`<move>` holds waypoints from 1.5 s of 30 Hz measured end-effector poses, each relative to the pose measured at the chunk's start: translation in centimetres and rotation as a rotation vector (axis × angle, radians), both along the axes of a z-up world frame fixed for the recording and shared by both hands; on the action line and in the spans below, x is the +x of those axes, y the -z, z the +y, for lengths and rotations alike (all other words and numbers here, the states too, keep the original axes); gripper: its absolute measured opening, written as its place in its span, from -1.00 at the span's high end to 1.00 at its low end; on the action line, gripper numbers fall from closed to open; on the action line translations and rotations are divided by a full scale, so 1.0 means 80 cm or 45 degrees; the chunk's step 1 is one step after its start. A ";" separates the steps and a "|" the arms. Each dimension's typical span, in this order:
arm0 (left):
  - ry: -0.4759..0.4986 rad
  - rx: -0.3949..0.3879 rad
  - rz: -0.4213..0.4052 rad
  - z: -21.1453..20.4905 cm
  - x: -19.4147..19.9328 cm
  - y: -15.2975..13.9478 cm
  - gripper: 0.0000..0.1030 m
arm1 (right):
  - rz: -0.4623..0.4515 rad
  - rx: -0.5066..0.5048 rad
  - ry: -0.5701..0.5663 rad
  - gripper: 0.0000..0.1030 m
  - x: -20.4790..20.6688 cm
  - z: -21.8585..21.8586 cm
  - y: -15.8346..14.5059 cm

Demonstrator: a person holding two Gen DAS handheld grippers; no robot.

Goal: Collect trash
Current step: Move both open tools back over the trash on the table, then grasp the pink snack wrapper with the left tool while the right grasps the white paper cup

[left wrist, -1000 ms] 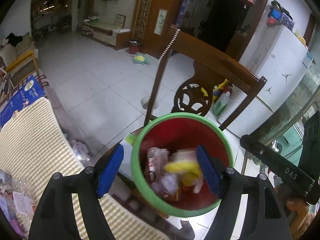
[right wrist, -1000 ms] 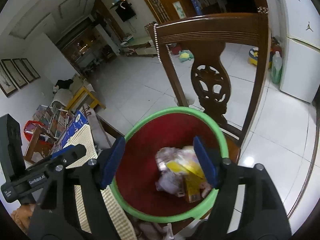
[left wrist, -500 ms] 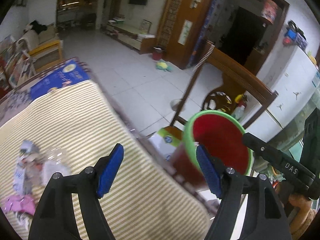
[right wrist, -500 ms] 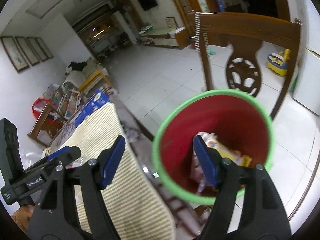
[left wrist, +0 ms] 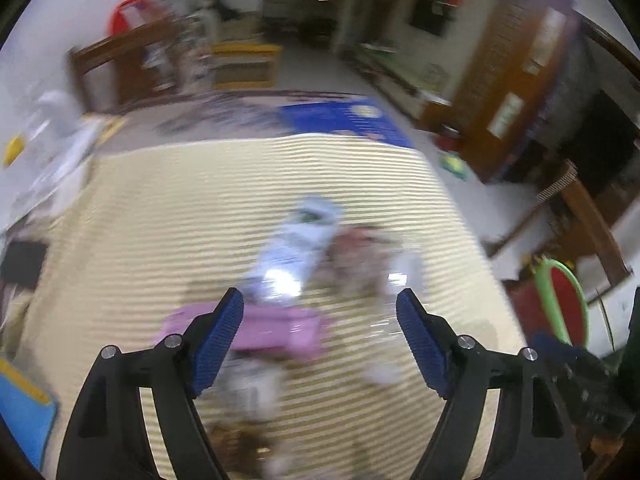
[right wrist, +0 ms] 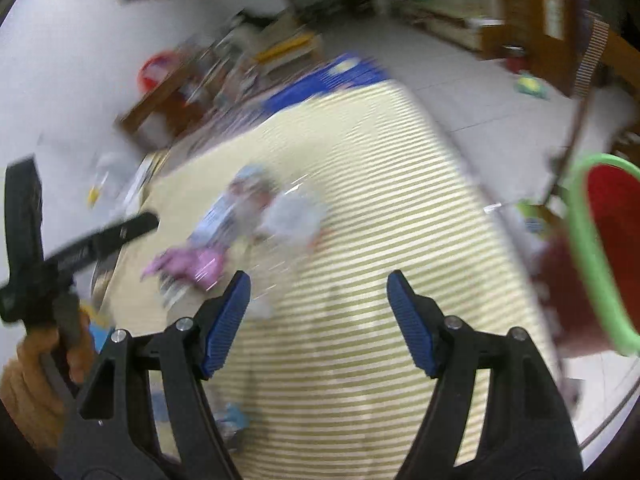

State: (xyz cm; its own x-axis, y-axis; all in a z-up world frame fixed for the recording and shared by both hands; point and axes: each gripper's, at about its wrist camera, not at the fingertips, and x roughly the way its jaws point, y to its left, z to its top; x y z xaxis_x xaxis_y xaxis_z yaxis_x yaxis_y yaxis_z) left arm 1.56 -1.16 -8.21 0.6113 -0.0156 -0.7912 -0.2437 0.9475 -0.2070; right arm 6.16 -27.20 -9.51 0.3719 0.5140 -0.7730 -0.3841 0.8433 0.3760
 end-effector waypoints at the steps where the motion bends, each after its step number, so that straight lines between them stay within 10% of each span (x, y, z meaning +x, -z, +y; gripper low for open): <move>1: -0.037 -0.002 0.010 0.020 -0.008 0.003 -0.46 | 0.014 -0.008 -0.060 -0.35 -0.001 0.025 0.005; 15: -0.173 -0.010 0.032 0.139 -0.071 0.026 -0.46 | 0.091 -0.223 -0.575 -0.33 -0.009 0.258 0.085; 17: -0.163 -0.015 0.033 0.144 -0.073 0.029 -0.46 | 0.100 -0.266 -0.605 0.09 -0.012 0.263 0.093; 25: 0.042 0.041 0.057 0.128 -0.043 0.036 -0.47 | 0.124 -0.097 -0.514 0.11 -0.028 0.197 0.052; 35: 0.348 0.072 0.200 0.068 -0.001 0.081 -0.61 | 0.197 0.095 0.021 0.09 -0.042 0.034 0.030; 45: 0.146 -0.381 0.257 0.040 0.024 0.107 -0.64 | 0.169 0.124 0.118 0.08 -0.044 0.007 0.019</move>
